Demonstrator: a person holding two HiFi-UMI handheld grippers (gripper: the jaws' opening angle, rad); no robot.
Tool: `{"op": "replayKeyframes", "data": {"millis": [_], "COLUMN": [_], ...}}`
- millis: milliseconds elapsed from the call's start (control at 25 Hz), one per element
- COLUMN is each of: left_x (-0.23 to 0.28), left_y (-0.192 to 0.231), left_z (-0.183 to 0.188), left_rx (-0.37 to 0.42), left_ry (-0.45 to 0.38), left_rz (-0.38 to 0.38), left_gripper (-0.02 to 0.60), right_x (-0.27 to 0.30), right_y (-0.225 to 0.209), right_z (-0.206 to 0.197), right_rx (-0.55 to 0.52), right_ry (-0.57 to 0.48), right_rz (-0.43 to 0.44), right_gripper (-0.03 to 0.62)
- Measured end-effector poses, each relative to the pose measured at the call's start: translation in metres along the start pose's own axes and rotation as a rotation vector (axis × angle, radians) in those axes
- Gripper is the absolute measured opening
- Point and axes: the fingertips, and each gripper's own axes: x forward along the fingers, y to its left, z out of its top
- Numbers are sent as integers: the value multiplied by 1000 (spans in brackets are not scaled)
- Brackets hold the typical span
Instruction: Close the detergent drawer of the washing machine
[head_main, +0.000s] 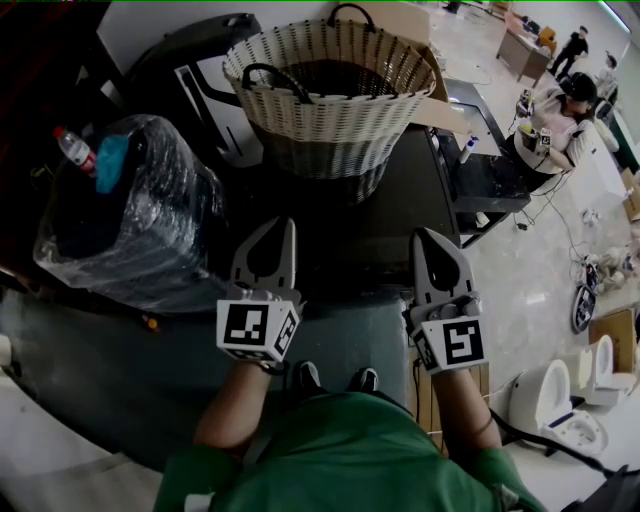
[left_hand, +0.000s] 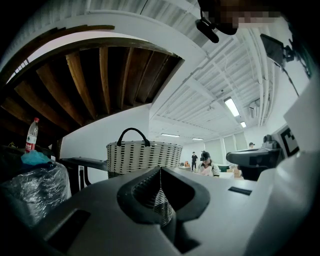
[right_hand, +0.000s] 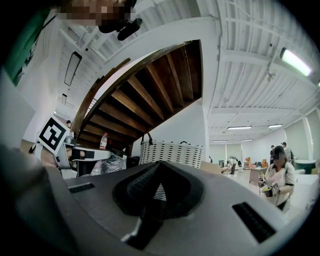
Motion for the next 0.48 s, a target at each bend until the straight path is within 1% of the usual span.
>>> {"op": "replayKeyframes", "data": {"millis": [280, 480], "left_x": [-4, -8], "left_y": [0, 0], "left_z": [3, 1], "left_rx": [1, -19], "left_ry": [0, -1], "left_rz": [7, 11], "left_gripper": [21, 21], "right_x": [-2, -6], "right_y": [3, 4], "right_z": [0, 1], "right_rx": [-3, 4], "right_ry": [-3, -5], "right_rz": [12, 12], "right_gripper": [21, 21]}}
